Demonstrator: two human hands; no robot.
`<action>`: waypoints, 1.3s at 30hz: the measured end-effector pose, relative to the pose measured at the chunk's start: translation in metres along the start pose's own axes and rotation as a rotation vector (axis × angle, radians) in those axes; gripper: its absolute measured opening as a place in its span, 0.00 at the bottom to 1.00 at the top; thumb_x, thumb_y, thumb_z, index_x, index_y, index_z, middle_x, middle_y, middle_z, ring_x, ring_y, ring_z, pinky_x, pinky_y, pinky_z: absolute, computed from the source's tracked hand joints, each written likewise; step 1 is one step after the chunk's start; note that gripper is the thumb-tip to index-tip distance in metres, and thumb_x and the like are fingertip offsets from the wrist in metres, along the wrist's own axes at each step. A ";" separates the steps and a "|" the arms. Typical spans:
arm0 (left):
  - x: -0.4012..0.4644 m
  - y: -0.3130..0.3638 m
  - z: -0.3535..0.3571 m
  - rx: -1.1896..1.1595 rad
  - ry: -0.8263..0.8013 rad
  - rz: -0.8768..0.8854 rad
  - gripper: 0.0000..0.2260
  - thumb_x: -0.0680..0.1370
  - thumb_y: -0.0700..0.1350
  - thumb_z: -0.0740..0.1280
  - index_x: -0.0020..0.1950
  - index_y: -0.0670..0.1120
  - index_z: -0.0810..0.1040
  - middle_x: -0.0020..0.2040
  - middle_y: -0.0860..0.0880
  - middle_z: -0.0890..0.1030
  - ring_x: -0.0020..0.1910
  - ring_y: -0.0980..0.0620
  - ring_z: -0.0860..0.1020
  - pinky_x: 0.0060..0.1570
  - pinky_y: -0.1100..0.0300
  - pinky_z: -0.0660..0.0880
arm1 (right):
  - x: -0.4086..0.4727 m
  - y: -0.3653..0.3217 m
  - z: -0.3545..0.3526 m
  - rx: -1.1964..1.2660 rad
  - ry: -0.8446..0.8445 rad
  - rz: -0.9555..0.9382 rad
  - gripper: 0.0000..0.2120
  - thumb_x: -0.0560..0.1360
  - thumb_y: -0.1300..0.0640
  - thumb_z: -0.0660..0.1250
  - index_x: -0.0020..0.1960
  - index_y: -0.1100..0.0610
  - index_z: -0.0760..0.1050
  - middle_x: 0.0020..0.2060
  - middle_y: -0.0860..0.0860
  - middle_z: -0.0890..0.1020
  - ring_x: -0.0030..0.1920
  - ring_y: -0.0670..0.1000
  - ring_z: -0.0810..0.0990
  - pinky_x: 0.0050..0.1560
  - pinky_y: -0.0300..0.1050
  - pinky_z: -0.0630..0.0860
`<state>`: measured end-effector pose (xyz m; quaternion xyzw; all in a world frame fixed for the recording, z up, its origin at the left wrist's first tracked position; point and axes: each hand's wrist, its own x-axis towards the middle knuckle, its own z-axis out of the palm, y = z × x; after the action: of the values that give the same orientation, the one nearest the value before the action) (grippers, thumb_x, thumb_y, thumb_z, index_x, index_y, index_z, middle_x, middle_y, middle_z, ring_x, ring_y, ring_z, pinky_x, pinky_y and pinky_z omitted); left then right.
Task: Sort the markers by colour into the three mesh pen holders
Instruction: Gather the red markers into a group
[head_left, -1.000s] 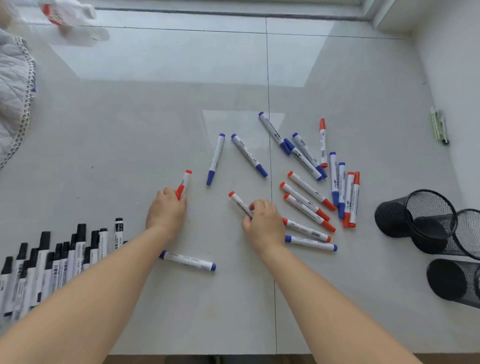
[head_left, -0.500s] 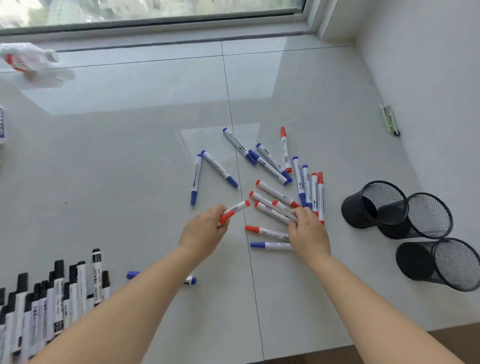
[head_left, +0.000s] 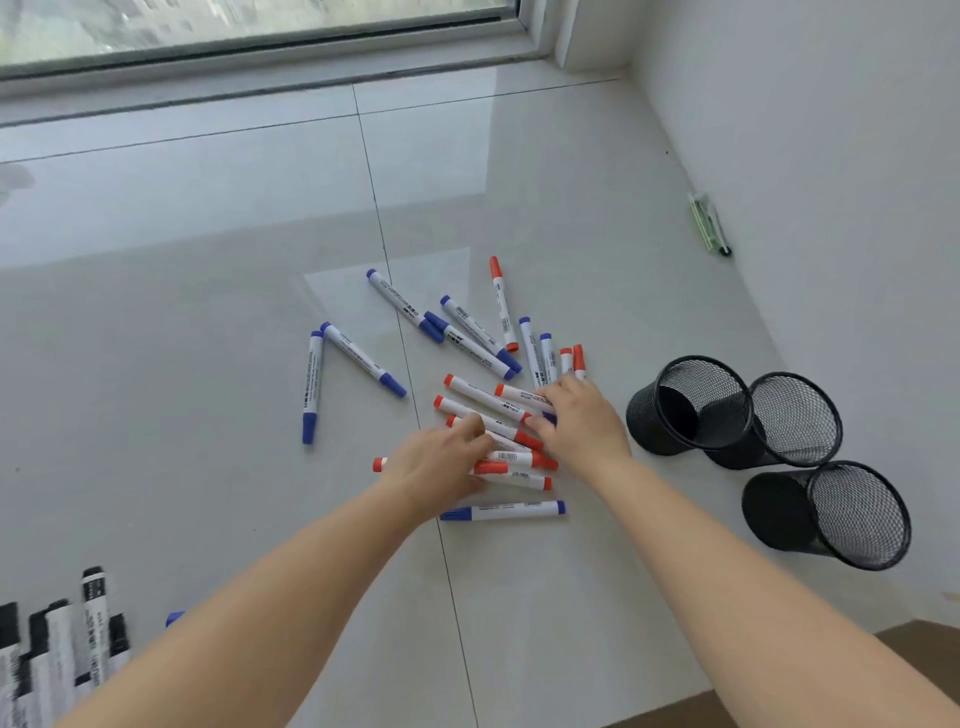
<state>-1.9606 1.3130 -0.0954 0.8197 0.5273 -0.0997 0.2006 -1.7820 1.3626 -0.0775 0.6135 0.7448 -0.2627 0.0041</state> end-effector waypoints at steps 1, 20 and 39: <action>0.001 -0.001 0.001 -0.001 0.015 0.017 0.15 0.77 0.52 0.62 0.61 0.49 0.70 0.59 0.49 0.71 0.43 0.49 0.75 0.38 0.59 0.69 | 0.004 -0.003 0.001 -0.012 -0.014 -0.016 0.16 0.75 0.50 0.63 0.60 0.56 0.73 0.57 0.52 0.74 0.59 0.53 0.69 0.56 0.47 0.70; 0.016 -0.019 -0.012 0.094 0.010 -0.009 0.11 0.77 0.49 0.62 0.55 0.45 0.71 0.50 0.47 0.77 0.44 0.52 0.67 0.41 0.60 0.66 | 0.019 -0.031 -0.003 -0.050 0.014 0.034 0.07 0.69 0.56 0.64 0.39 0.55 0.66 0.38 0.51 0.73 0.40 0.53 0.69 0.36 0.42 0.65; -0.165 0.008 0.020 -0.483 0.138 -0.731 0.08 0.71 0.52 0.61 0.36 0.52 0.65 0.31 0.54 0.70 0.32 0.50 0.71 0.26 0.60 0.59 | -0.117 -0.093 0.043 0.698 -0.183 0.362 0.05 0.74 0.57 0.62 0.40 0.51 0.68 0.35 0.49 0.72 0.36 0.51 0.72 0.38 0.46 0.70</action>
<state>-2.0229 1.1656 -0.0494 0.5137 0.8029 0.0169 0.3021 -1.8519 1.2283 -0.0400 0.6731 0.4873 -0.5486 -0.0920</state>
